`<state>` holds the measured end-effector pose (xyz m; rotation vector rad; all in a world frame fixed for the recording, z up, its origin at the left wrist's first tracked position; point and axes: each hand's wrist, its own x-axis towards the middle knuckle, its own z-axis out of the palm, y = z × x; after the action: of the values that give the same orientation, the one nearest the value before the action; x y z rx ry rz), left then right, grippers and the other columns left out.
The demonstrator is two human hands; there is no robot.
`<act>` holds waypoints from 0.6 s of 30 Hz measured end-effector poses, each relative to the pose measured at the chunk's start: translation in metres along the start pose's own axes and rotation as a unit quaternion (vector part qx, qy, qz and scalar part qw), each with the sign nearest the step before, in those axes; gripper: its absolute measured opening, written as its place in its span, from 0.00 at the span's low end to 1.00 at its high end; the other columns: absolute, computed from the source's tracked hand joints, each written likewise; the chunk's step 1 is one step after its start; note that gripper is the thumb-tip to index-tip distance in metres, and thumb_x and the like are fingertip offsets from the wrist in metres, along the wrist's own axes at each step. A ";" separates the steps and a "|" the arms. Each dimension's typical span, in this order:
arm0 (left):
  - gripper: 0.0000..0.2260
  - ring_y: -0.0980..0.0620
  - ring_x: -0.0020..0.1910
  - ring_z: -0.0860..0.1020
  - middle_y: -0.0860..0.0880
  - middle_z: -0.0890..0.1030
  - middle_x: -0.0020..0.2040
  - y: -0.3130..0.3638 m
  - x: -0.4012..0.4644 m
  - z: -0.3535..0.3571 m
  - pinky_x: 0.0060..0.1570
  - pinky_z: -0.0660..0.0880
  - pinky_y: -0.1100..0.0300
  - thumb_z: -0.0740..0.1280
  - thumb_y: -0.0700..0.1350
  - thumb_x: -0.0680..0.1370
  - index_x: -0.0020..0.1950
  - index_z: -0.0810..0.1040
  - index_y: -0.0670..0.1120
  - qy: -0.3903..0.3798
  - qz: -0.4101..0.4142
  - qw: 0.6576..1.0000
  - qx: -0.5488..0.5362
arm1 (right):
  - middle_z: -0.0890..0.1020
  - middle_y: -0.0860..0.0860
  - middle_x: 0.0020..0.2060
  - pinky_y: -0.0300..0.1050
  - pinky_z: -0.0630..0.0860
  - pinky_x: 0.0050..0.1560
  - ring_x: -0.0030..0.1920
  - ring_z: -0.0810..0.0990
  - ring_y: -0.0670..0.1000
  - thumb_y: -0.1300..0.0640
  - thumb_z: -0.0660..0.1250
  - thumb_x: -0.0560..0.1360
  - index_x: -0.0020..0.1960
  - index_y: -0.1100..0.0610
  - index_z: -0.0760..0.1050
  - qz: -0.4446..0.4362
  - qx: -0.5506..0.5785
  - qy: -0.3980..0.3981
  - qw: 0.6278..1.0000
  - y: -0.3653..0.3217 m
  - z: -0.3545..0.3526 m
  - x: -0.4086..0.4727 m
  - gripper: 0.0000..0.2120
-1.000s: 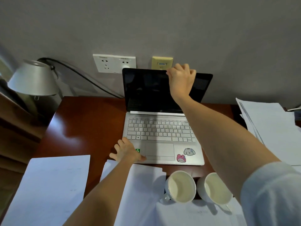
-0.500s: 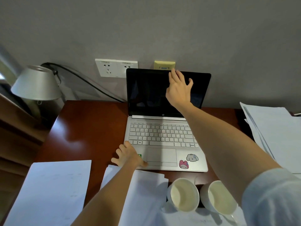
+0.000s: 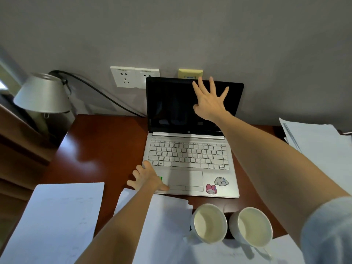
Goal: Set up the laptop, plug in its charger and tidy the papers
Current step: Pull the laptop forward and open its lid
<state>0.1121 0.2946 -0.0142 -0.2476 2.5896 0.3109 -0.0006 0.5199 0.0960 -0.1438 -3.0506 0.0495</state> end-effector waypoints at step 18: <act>0.43 0.44 0.62 0.64 0.44 0.64 0.64 -0.014 -0.002 0.008 0.59 0.66 0.46 0.78 0.58 0.60 0.67 0.58 0.53 0.006 0.034 0.997 -0.062 | 0.79 0.55 0.63 0.58 0.72 0.65 0.63 0.75 0.58 0.56 0.61 0.77 0.65 0.53 0.76 0.098 0.100 -0.212 0.967 0.058 0.001 -0.156 0.17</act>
<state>0.1212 0.2835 -0.0220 -0.2060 2.5979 0.4970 0.1596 0.5626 0.0795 -0.4781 -3.4114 0.4561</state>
